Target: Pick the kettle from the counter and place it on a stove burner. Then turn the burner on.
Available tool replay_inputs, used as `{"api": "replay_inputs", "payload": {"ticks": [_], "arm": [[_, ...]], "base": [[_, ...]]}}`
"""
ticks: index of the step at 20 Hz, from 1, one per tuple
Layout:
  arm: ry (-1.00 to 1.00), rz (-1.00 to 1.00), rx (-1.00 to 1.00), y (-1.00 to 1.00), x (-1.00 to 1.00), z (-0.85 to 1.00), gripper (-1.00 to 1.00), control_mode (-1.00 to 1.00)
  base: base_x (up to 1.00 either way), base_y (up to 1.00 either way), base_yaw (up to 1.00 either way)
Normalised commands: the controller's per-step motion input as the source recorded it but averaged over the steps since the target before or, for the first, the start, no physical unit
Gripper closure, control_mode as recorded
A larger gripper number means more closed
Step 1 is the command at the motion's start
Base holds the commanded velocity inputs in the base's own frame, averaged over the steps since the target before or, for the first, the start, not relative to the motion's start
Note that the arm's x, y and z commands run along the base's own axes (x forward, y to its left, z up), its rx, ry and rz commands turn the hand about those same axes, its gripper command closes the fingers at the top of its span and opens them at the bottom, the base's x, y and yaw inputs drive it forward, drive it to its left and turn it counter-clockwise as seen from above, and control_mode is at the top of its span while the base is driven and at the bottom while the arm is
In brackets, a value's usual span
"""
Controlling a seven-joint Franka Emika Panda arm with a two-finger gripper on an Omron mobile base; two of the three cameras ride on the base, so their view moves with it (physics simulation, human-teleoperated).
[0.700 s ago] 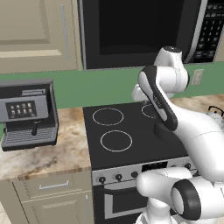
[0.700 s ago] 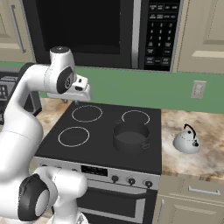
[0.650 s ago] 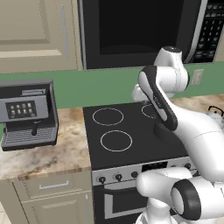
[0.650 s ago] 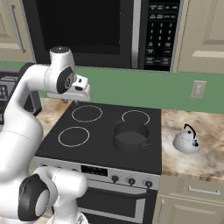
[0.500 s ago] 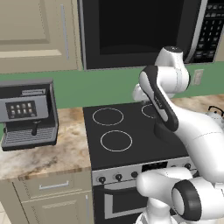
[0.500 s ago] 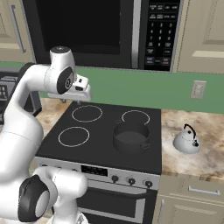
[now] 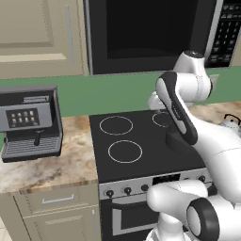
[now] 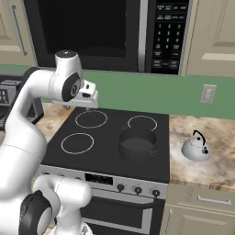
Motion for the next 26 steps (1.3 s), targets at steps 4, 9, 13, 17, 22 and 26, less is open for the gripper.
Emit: {"api": "replay_inputs", "payload": {"ticks": [4, 9, 13, 17, 22, 26], "arm": [[0.00, 0.00, 0.00, -0.19, 0.00, -0.04, -1.00, -1.00], [0.00, 0.00, 0.00, -0.24, 0.00, -0.10, -1.00, -1.00], [0.00, 0.00, 0.00, -0.18, 0.00, -0.04, -1.00, -1.00], [0.00, 0.00, 0.00, -0.25, 0.00, 0.00, -1.00, -1.00], [0.00, 0.00, 0.00, -0.31, 0.00, 0.00, -1.00, -1.00], [0.00, 0.00, 0.00, -0.34, 0.00, -0.02, -1.00, -1.00]], "base": [[0.00, 0.00, 0.00], [0.00, 0.00, 0.00], [0.00, 0.00, 0.00], [0.00, 0.00, 0.00], [0.00, 0.00, 0.00], [0.00, 0.00, 0.00]]}}
